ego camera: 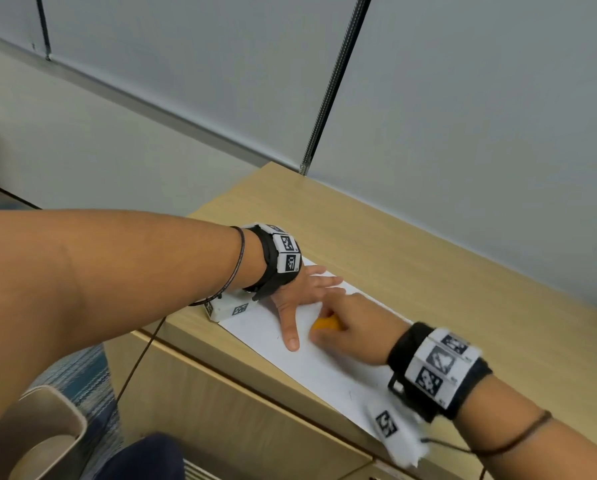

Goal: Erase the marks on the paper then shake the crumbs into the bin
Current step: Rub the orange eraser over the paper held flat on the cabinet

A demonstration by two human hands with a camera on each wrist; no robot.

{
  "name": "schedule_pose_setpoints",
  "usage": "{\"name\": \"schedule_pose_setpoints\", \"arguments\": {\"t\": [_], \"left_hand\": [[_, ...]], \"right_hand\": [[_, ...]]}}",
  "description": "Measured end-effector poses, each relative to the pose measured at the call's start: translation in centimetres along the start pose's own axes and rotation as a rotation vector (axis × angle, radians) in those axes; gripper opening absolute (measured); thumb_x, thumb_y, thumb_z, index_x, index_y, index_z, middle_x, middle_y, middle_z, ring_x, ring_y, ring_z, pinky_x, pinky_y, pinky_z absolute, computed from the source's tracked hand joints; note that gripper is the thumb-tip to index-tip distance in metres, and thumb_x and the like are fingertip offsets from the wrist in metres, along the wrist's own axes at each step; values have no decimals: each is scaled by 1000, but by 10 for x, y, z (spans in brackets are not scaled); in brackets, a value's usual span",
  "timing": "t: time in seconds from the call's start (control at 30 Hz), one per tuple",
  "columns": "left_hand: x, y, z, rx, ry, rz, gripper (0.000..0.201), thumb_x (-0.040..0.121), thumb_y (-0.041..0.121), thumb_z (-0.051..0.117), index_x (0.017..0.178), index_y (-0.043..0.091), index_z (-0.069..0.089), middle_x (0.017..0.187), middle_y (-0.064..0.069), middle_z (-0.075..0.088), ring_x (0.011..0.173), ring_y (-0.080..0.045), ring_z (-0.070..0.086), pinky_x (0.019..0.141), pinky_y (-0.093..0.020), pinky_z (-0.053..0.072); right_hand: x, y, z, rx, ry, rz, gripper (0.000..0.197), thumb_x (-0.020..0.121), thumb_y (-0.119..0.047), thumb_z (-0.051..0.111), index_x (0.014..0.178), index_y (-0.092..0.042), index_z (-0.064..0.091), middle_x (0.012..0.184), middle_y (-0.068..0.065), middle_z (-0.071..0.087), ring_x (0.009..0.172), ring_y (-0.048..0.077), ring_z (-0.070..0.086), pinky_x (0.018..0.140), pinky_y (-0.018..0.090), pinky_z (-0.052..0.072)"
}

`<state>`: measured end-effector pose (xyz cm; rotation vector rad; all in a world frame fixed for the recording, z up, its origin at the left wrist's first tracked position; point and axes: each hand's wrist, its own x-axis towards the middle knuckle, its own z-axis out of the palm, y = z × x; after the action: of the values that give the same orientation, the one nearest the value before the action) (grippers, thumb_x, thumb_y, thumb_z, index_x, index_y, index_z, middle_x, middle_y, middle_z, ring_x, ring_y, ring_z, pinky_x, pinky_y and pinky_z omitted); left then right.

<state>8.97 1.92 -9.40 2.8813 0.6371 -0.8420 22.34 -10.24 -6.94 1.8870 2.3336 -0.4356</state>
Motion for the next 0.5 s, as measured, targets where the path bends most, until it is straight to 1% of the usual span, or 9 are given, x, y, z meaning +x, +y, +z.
{"name": "schedule_pose_setpoints", "arguments": {"t": [0.07,0.1,0.13,0.2,0.27,0.33,0.43,0.47,0.5], "left_hand": [[2,-2,2,-12,-1,-9,141,58,86,66,150,40,-30,159,13,-37,150,-23,-27,117,-64,-7],[3,-2,2,-7,4,-6,141,56,87,65,150,41,-30,158,14,-37,150,-23,-26,117,-64,-6],[2,-1,1,6,3,-3,140,59,85,67,150,40,-29,159,14,-37,150,-23,-26,117,-64,-6],[1,1,-1,-1,-5,2,134,69,77,70,153,35,-26,159,10,-37,150,-25,-26,119,-61,-7],[1,0,-1,-15,0,8,134,70,74,72,154,34,-25,160,9,-36,150,-25,-27,120,-59,-8],[4,-2,2,-19,5,-2,139,61,83,68,153,37,-26,159,12,-37,150,-22,-27,119,-60,-8],[6,-6,6,-36,5,-6,148,39,96,55,150,43,-29,157,19,-37,150,-19,-26,116,-60,-9],[7,-7,6,-37,4,-3,149,37,96,53,150,43,-29,157,20,-37,150,-19,-27,116,-60,-9],[7,-7,6,-37,5,2,149,39,96,55,150,43,-29,157,19,-37,150,-19,-27,116,-61,-9]], "right_hand": [[10,23,-12,-33,55,141,18,92,-40,58,93,-23,53,86,-5,59,83,20,59,63,27,41],[13,27,-12,-37,77,172,17,91,-39,57,93,-22,53,87,-4,59,83,21,60,65,29,43],[14,23,-10,-39,84,156,16,91,-37,55,95,-21,53,88,-2,60,83,22,60,66,31,45],[9,6,1,-12,29,43,15,92,-33,57,99,-20,52,92,-2,60,82,18,57,69,30,44],[3,3,8,100,-12,10,18,91,-37,63,96,-22,54,91,-5,58,79,12,53,68,27,41],[2,25,3,178,58,100,19,89,-39,66,90,-24,55,85,-8,58,75,11,53,66,25,40],[-6,63,-2,351,164,232,21,90,-37,68,88,-20,56,78,-5,57,68,16,53,63,28,43],[-10,69,-1,441,167,240,21,91,-36,68,90,-18,57,75,-5,56,63,15,52,60,29,44],[-14,73,3,511,156,241,22,91,-35,69,92,-16,59,71,-4,56,58,14,52,57,29,44]]}}
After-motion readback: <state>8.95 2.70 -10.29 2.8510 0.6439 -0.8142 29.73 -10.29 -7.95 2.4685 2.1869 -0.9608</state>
